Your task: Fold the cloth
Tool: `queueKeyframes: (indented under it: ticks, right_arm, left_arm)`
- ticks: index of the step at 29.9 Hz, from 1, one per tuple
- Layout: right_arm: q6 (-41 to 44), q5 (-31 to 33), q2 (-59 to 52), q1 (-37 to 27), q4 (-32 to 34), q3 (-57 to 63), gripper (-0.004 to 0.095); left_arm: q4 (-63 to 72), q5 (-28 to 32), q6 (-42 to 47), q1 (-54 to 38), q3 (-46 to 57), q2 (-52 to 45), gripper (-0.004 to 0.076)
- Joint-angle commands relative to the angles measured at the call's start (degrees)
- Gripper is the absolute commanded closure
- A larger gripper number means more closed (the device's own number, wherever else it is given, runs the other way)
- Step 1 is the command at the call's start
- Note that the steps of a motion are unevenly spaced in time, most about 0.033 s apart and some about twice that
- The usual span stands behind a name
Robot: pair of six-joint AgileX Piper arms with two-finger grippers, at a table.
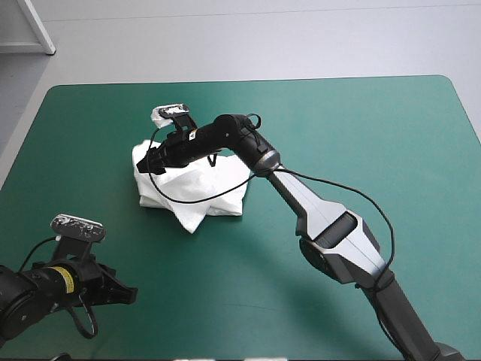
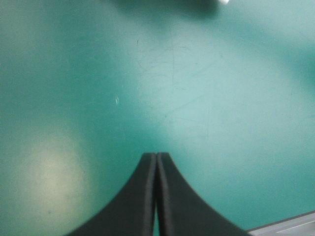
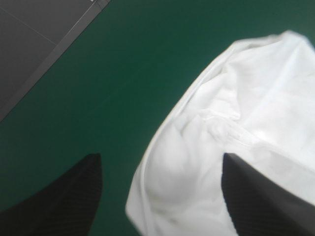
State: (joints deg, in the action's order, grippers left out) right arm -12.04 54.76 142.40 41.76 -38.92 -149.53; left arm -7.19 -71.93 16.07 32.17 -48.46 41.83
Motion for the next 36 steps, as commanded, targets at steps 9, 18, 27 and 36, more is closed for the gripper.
queueKeyframes:
  ticks: [9, 18, 27, 36]
  right_arm:
    - [17.24, 17.04, -11.38, -1.7, 17.34, -11.12, 0.0271]
    - [21.69, 17.12, -25.77, -1.74, 30.89, 4.49, 0.027]
    - [25.37, 10.1, -37.62, -1.74, 36.62, 38.95, 0.027]
    - [26.14, -5.73, -31.56, -1.74, 31.33, 47.31, 0.0274]
  left_arm:
    - [-0.44, -1.16, 0.61, 0.0, -1.36, -0.36, 0.0734]
    - [-2.26, -1.16, 0.61, 0.0, -1.36, -0.33, 0.0734]
    - [-2.82, -1.43, 0.61, 0.0, -1.36, -0.33, 0.0734]
    - [-2.82, -1.85, 0.39, 0.0, -1.36, -0.33, 0.0734]
